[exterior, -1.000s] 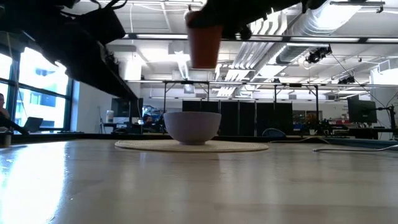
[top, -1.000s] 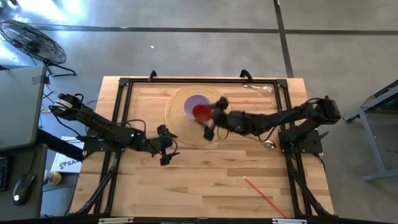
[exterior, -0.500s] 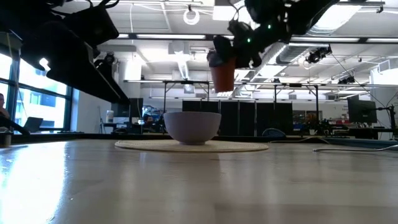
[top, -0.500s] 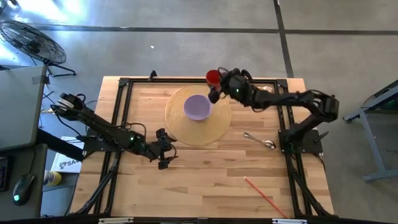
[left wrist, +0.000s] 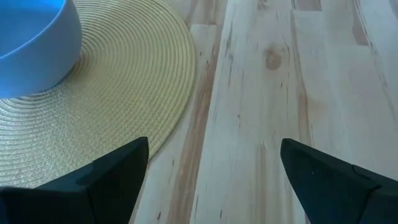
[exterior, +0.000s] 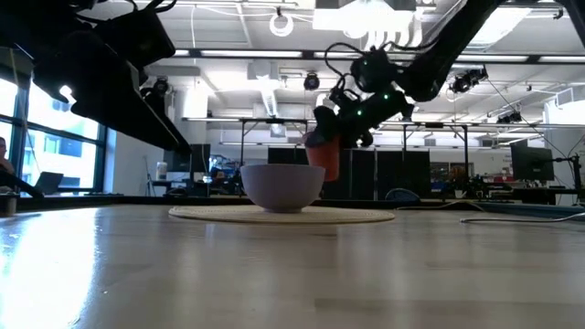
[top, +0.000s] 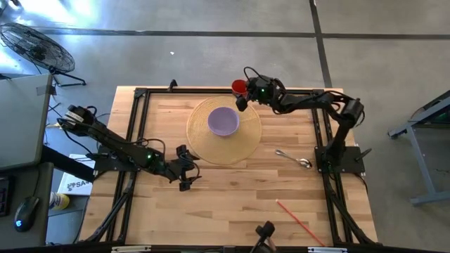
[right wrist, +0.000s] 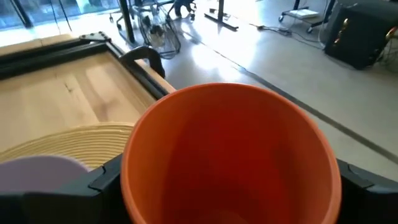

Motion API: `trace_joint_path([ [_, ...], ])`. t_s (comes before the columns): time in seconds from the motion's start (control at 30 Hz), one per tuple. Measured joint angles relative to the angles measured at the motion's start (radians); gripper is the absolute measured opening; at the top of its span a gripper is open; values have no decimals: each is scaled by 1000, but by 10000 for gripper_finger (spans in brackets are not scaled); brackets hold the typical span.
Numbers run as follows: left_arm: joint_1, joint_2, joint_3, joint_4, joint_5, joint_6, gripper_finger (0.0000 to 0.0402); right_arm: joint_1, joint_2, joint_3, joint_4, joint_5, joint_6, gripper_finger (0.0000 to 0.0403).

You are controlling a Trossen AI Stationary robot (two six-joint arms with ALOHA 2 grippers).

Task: Pick & Place Utensil
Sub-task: Put the orange cup on the yellow placemat to the top right of the violet bowl

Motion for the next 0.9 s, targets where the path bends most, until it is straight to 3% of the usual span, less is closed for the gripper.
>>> trace_joint_path([
  [0.27,0,0,0,-4,0,-11,358,-8,30,-13,78,-35,13,327],
  [0.5,0,0,0,2,-1,-14,358,-16,30,-243,513,10,123,327],
  [0.63,0,0,0,5,-23,-11,358,-20,31,-308,538,17,135,327],
  [0.9,1,1,0,31,-74,-10,358,-13,31,-302,525,17,73,327],
])
